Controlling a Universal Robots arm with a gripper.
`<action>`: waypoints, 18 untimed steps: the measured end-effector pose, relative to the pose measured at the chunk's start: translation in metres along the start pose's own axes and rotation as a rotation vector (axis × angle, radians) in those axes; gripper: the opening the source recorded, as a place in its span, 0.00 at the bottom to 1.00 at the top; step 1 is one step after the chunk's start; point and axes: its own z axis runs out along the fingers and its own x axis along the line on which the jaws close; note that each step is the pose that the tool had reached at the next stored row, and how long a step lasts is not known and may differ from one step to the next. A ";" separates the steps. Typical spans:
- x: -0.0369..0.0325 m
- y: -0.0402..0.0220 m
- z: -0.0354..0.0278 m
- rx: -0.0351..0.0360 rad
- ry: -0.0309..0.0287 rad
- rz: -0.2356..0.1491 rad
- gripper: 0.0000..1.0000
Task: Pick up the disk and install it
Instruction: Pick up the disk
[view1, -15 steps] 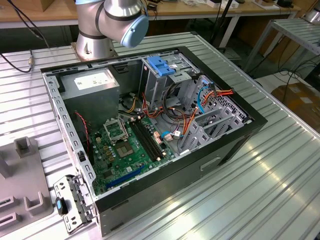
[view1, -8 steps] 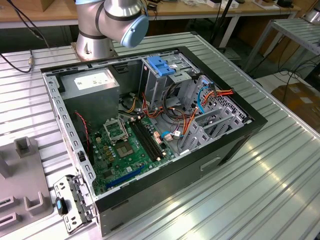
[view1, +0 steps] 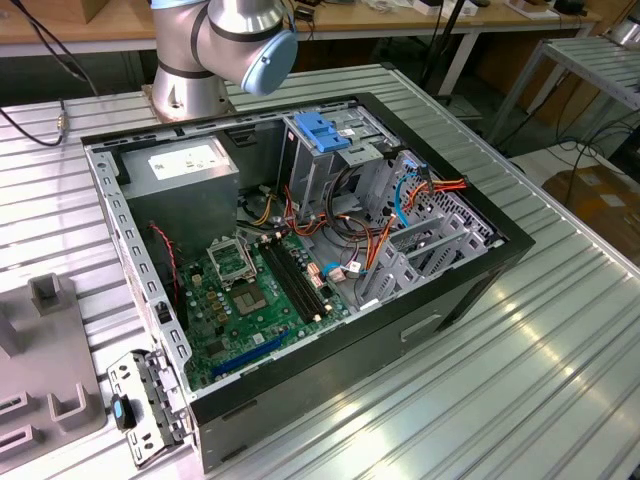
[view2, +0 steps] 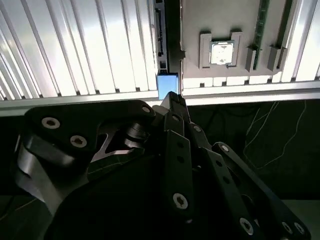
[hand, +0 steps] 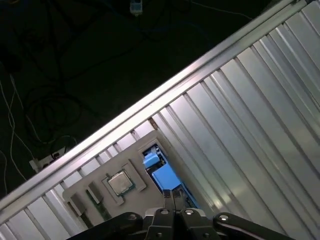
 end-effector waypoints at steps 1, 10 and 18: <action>0.0000 0.0000 0.0004 -0.0004 0.0003 -0.018 0.11; 0.0001 -0.0001 0.0056 -0.0045 0.0040 -0.240 0.17; 0.0003 -0.0002 0.0114 -0.0056 0.0055 -0.384 0.54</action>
